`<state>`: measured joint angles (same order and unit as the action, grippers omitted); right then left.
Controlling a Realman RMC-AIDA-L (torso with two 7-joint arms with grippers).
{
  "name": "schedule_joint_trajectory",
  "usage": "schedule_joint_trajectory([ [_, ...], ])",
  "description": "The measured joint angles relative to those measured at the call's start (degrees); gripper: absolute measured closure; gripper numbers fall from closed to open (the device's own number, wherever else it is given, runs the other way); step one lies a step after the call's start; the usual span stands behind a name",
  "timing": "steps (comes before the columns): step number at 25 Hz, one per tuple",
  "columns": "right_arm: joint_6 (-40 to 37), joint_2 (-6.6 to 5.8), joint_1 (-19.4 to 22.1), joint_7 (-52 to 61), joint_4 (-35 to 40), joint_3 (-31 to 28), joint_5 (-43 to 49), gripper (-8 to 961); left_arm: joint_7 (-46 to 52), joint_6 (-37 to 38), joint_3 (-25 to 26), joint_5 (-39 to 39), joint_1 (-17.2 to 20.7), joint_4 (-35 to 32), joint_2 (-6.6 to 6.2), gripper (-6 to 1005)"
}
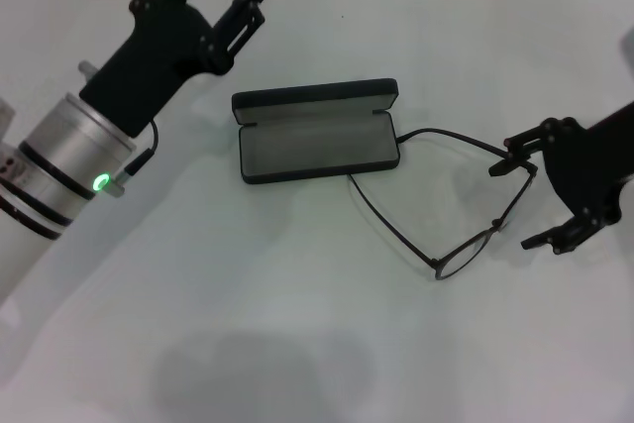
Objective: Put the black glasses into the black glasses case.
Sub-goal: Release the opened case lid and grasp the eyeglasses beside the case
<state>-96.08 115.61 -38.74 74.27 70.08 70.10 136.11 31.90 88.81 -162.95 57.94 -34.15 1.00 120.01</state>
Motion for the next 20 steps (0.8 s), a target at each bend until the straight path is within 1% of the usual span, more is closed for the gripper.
schedule_joint_trajectory([
  [2, 0.36, -0.10, -1.93, 1.29, 0.00, 3.02, 1.22, 179, -1.67, -0.39, 0.00, 0.26, 0.77, -1.28, 0.05, 396],
  [3, 0.36, -0.10, -1.93, 1.29, 0.00, 3.02, 1.22, 180, -2.40, -0.44, 0.00, 0.29, 1.08, -1.83, 0.04, 396],
  [4, 0.65, -0.04, -3.78, 2.33, -0.23, 5.90, 3.09, 180, -3.40, -0.49, 0.00, 0.29, 1.39, -2.35, 0.07, 396],
  [6, 1.27, 0.10, -4.80, 3.18, -0.39, 8.25, 4.50, 180, -4.58, -0.66, 0.00, 0.37, 1.72, -3.08, 0.20, 397],
  [11, 6.58, 0.28, -7.18, 6.72, -3.29, 16.95, 7.47, 182, -5.10, -1.06, 0.16, 0.48, 2.45, -4.27, 0.28, 397],
  [15, 10.29, 0.53, -7.66, 7.52, -4.75, 22.13, 7.70, 183, -5.96, -1.70, 0.18, 0.51, 2.50, -4.38, 0.37, 398],
  [20, 11.44, 0.57, -7.75, 7.60, -5.05, 24.35, 7.05, 184, -7.10, -3.45, 0.18, 0.51, 2.47, -5.76, 0.44, 402],
])
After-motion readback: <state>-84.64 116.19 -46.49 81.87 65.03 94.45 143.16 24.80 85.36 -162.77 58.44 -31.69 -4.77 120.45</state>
